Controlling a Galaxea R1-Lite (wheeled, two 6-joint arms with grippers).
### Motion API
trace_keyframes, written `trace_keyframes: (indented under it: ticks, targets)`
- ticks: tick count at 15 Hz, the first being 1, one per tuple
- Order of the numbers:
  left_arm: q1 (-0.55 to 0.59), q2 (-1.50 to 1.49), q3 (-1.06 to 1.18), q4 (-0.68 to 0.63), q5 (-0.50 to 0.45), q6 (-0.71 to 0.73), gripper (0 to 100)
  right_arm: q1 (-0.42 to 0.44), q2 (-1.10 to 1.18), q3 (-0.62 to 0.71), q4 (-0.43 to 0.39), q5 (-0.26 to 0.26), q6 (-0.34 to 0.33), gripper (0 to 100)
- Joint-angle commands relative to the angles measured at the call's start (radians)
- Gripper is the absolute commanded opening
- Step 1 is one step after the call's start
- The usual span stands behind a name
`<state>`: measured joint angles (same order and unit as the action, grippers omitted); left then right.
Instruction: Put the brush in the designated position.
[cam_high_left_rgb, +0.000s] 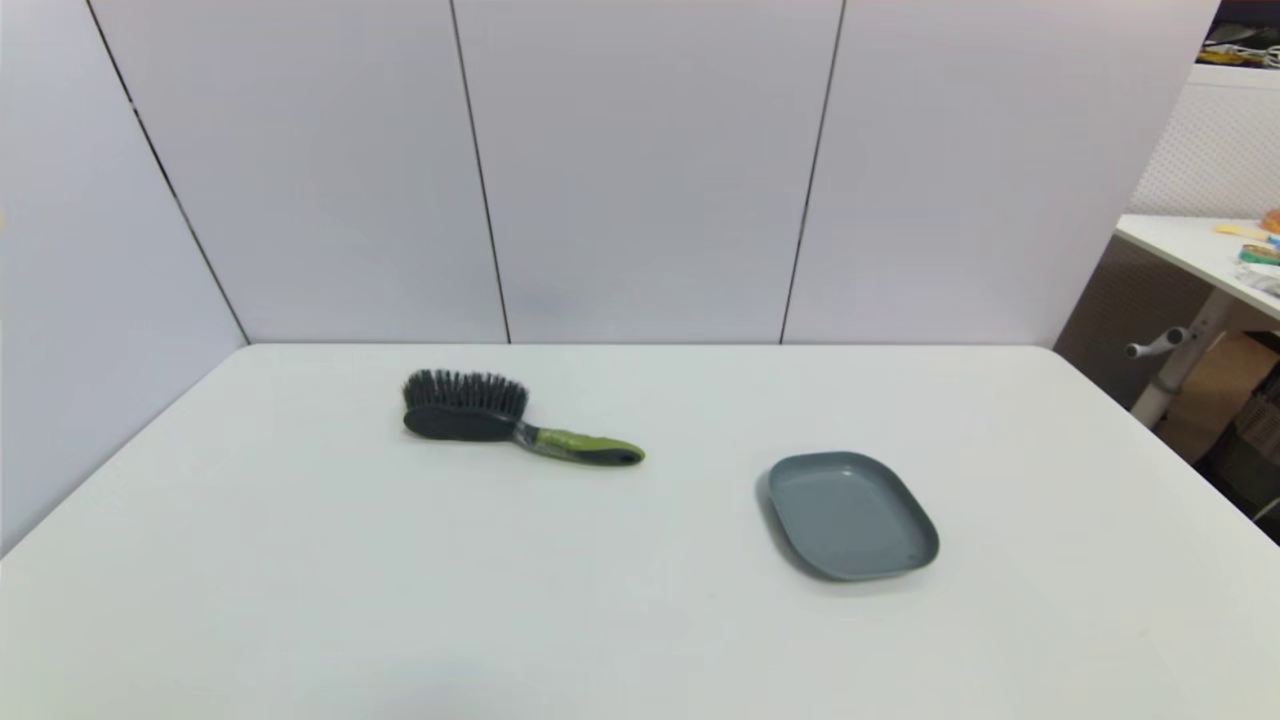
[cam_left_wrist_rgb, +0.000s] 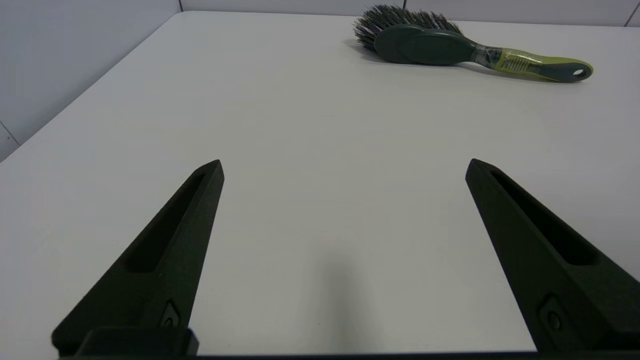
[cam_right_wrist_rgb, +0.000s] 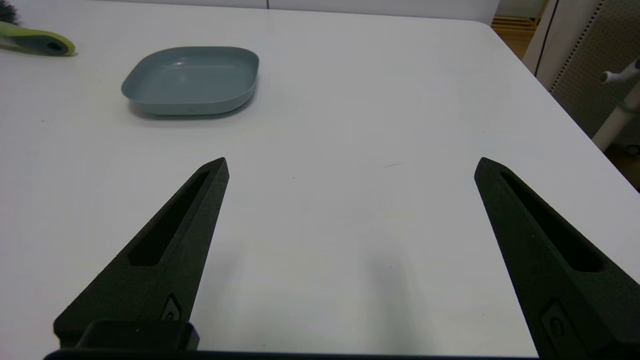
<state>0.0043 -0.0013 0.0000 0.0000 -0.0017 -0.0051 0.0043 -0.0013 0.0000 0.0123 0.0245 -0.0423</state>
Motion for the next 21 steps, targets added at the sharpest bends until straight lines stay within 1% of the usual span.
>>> trace_keyframes:
  ticks: [1, 19, 21]
  targets:
    - [0.0, 0.001, 0.0, 0.0, 0.0, -0.001, 100, 0.0, -0.002, 0.002, 0.0, 0.0, -0.001, 100]
    - [0.002, 0.001, 0.0, -0.002, 0.0, -0.001, 100, 0.0, -0.002, 0.002, 0.0, 0.0, -0.001, 100]
    - [0.0, 0.033, -0.003, 0.005, 0.0, 0.019, 100, 0.0, 0.001, 0.002, 0.0, 0.0, -0.001, 100]
